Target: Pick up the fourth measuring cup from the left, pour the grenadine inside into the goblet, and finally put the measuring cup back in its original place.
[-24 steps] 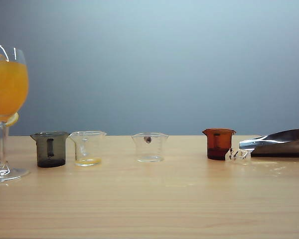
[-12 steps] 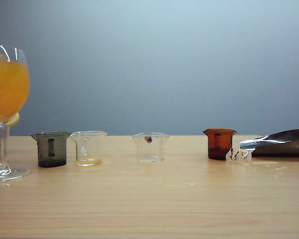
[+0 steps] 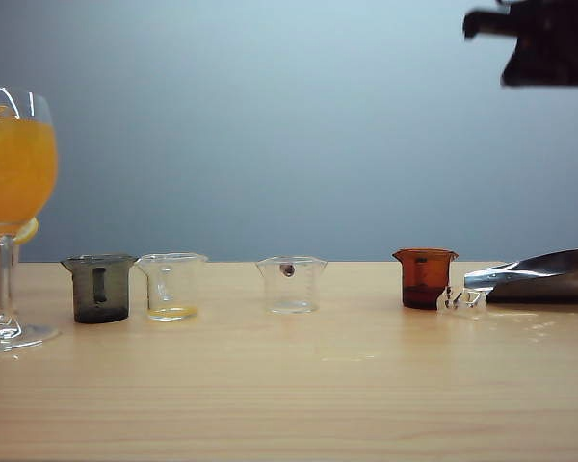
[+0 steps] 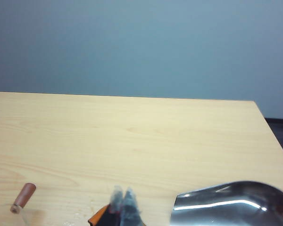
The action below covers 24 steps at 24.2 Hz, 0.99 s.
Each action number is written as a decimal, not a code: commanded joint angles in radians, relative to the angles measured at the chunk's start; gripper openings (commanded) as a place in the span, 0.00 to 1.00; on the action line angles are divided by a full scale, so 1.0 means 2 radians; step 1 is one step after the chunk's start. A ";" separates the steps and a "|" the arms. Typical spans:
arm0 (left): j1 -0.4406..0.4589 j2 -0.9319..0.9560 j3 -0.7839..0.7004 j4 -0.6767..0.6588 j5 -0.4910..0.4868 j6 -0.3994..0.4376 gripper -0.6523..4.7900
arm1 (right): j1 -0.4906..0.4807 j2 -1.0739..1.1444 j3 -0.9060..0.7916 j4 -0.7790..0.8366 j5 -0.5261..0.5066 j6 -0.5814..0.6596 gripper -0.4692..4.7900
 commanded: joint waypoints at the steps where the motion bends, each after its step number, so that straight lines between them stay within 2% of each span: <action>1: 0.000 0.000 0.001 0.009 -0.003 -0.002 0.11 | 0.003 0.045 -0.027 0.048 -0.008 0.002 0.09; 6: 0.000 0.001 0.001 0.011 -0.003 -0.002 0.11 | 0.003 0.142 -0.033 0.072 -0.022 0.007 0.09; 7: 0.000 0.001 0.001 0.012 -0.003 -0.002 0.11 | 0.003 0.154 -0.031 0.073 -0.028 0.009 0.14; 8: 0.000 0.001 0.001 0.012 -0.003 -0.002 0.11 | 0.003 0.164 -0.030 0.073 -0.031 0.009 0.25; 10: 0.000 0.001 0.001 0.015 -0.003 -0.002 0.11 | 0.003 0.212 -0.026 0.093 -0.031 0.019 1.00; 15: 0.000 0.001 0.001 0.023 -0.003 -0.002 0.11 | 0.003 0.281 -0.020 0.167 -0.031 0.018 1.00; 24: 0.000 0.002 0.001 0.023 -0.003 -0.002 0.11 | 0.003 0.365 0.062 0.171 -0.030 0.018 1.00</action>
